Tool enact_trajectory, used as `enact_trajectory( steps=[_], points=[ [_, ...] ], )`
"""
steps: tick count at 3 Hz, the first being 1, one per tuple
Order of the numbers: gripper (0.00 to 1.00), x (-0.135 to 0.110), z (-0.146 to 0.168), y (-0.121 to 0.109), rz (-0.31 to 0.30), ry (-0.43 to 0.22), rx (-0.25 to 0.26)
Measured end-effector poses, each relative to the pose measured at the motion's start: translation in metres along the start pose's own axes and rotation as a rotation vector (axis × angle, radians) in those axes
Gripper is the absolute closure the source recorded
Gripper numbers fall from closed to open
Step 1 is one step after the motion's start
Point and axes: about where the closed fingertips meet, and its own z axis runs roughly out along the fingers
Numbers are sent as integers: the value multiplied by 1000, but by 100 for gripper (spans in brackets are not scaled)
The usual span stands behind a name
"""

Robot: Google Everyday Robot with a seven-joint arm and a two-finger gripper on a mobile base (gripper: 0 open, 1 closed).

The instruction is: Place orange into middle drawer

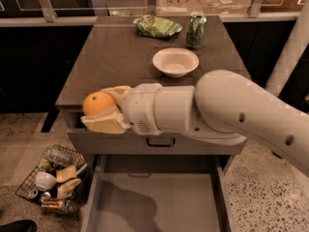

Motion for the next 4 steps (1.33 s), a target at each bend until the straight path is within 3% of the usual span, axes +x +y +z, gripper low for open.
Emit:
enact_trajectory(
  steps=[1, 2, 4],
  points=[
    [100, 43, -54, -22, 25, -44, 81],
    [100, 69, -101, -57, 47, -35, 233],
    [100, 74, -94, -61, 45, -48, 230]
  ],
)
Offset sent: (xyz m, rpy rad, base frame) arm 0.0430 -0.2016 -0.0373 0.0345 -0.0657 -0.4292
